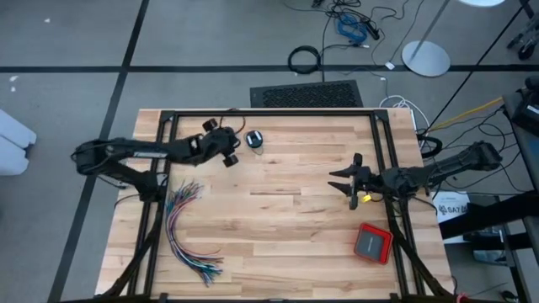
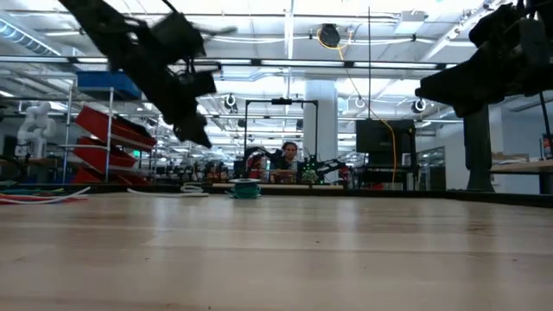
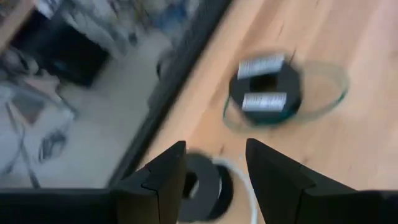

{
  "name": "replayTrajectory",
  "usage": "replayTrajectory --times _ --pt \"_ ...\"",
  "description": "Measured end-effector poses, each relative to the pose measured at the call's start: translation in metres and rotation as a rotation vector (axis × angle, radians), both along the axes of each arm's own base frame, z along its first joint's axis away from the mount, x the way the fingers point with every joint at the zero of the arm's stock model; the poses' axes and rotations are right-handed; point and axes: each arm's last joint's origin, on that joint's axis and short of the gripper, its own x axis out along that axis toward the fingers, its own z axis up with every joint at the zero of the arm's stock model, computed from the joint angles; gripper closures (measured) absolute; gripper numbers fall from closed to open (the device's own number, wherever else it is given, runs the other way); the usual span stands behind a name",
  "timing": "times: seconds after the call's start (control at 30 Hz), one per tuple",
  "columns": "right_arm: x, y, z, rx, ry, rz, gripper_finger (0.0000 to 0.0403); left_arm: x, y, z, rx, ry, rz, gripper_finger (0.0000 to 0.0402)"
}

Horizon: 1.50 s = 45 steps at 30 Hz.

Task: Coil cords
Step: Uncoil the white wire from the spool

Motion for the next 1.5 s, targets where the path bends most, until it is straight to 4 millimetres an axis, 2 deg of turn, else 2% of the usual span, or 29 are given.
replayTrajectory --times 0.1,0.2,0.37,0.53,0.73,0.83,1.13,1.27,1.5 --pt "0.002 0.0 -0.003 0.014 0.022 -0.001 0.0261 0.002 0.02 -0.016 -0.112 0.102 0.025 0.0226" --pt "0.003 0.001 -0.005 0.024 0.039 -0.003 0.0261 0.005 0.029 -0.028 -0.166 0.161 0.037 0.0226" --pt "0.004 0.001 -0.008 0.05 0.058 -0.007 0.0261 0.015 0.033 -0.028 -0.192 0.13 0.003 0.0221" --pt "0.005 0.001 -0.01 0.053 0.075 -0.009 0.0261 0.018 0.036 -0.016 -0.196 0.11 -0.004 0.0189" --pt "0.006 0.002 -0.012 0.049 0.086 -0.009 0.0261 -0.001 0.051 -0.015 -0.356 0.217 0.012 0.0173" --pt "0.006 0.002 -0.011 0.04 0.087 -0.008 0.0261 -0.01 0.061 -0.016 -0.376 0.23 0.031 0.0173" --pt "0.006 0.002 -0.012 0.025 0.09 -0.006 0.0261 -0.01 0.07 -0.015 -0.388 0.17 -0.046 0.0173" --pt "0.006 0.001 -0.012 0.013 0.093 -0.005 0.0261 -0.008 0.072 -0.021 -0.403 0.171 -0.057 0.0173" --pt "0.006 0.002 -0.012 0.009 0.094 -0.004 0.0261 -0.006 0.083 -0.043 -0.413 0.21 -0.007 0.0173"
